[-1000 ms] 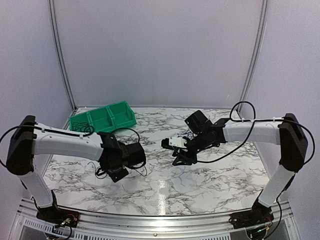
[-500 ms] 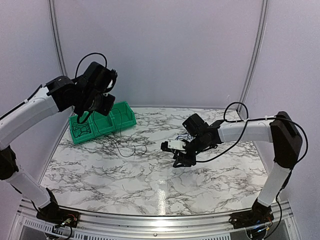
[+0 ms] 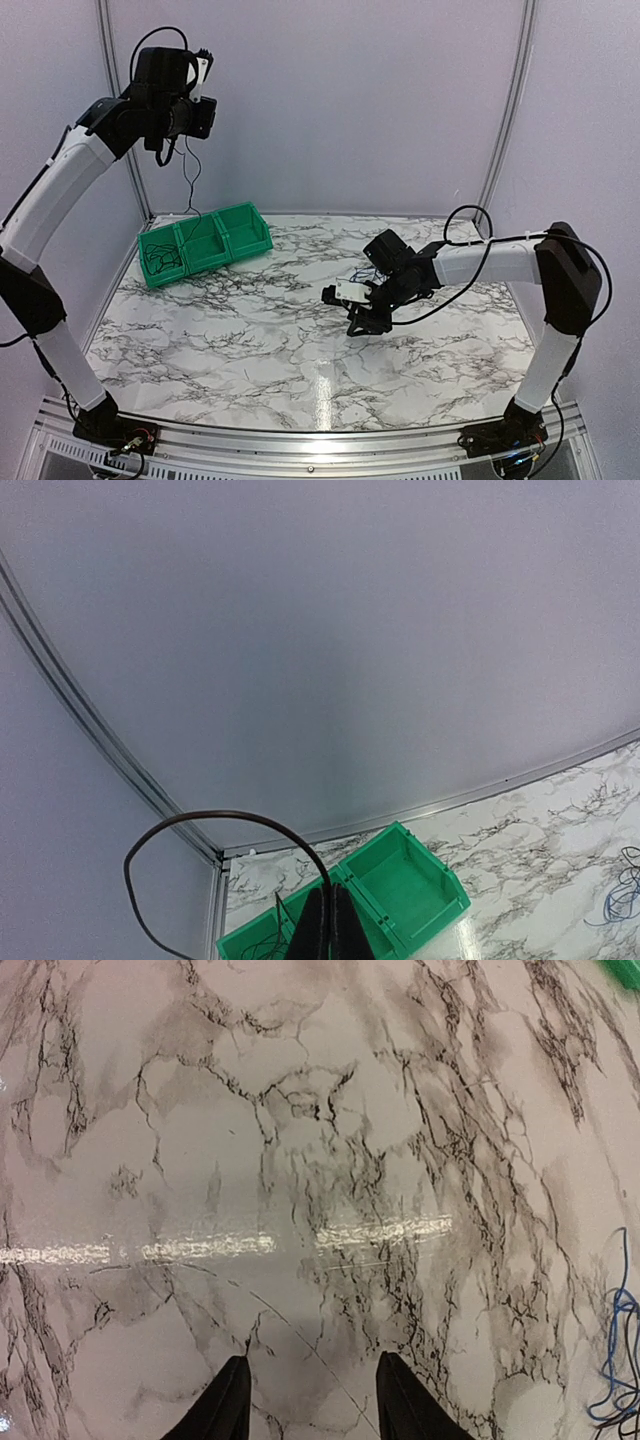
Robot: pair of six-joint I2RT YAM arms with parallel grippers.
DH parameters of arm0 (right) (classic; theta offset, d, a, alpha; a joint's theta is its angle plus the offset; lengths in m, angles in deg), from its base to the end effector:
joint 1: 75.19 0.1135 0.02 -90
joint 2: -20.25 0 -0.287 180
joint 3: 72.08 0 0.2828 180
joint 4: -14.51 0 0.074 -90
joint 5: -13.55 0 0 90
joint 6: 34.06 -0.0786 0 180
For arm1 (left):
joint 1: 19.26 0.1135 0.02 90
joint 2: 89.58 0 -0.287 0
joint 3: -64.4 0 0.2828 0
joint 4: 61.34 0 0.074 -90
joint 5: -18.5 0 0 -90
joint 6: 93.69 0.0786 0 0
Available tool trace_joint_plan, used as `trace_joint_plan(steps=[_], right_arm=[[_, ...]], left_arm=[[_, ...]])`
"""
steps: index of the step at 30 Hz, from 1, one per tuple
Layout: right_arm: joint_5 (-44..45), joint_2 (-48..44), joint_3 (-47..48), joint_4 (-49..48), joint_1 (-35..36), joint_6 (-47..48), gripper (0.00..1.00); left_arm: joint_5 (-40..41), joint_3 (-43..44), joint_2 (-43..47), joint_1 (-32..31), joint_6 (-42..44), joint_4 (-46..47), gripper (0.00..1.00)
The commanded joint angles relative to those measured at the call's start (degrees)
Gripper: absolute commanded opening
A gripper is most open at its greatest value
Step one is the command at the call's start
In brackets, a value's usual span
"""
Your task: Untangle the cables
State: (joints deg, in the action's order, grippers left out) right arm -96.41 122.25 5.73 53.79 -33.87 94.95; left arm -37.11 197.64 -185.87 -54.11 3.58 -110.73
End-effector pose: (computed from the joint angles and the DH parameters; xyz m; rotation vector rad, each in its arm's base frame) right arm 0.2855 0.2867 0.1460 -1.7916 1.9525 0.4784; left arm 0.3643 -0.1996 0.5389 0.2166 1.7397 0.1855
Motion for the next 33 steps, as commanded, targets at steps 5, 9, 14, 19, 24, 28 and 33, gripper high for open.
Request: trace_joint_plan(steps=[5,9,14,19,24,28,33], right_arm=[[1.37,1.90,1.93,-0.14,-0.40,-0.59,0.44],[1.42,2.77,2.11,-0.13,-0.44,-0.68,0.44],[1.38,3.75,2.11,0.02,-0.44,-0.70,0.43],[1.56,4.56,2.28,0.09,-0.42,-0.70,0.43],[1.50,5.29,2.38,0.30,-0.38,-0.76,0.43],[1.83,5.58,2.21,0.31,-0.39,-0.68,0.43],[2.11,5.88,2.12,0.30,-0.39,-0.58,0.43]], left_arm=[[-1.05,9.83,-6.40,3.02,7.24,8.69,0.00],[2.11,9.88,-6.20,3.89,7.66,15.56,0.00],[5.68,11.71,-8.45,4.24,15.17,23.35,0.00],[5.29,12.93,-10.27,5.28,17.21,28.08,0.00],[5.36,13.38,-12.34,6.51,18.33,29.40,0.00],[5.51,10.28,-13.12,7.98,17.03,29.41,0.00],[2.54,1.13,-11.77,8.74,13.14,29.48,0.00]])
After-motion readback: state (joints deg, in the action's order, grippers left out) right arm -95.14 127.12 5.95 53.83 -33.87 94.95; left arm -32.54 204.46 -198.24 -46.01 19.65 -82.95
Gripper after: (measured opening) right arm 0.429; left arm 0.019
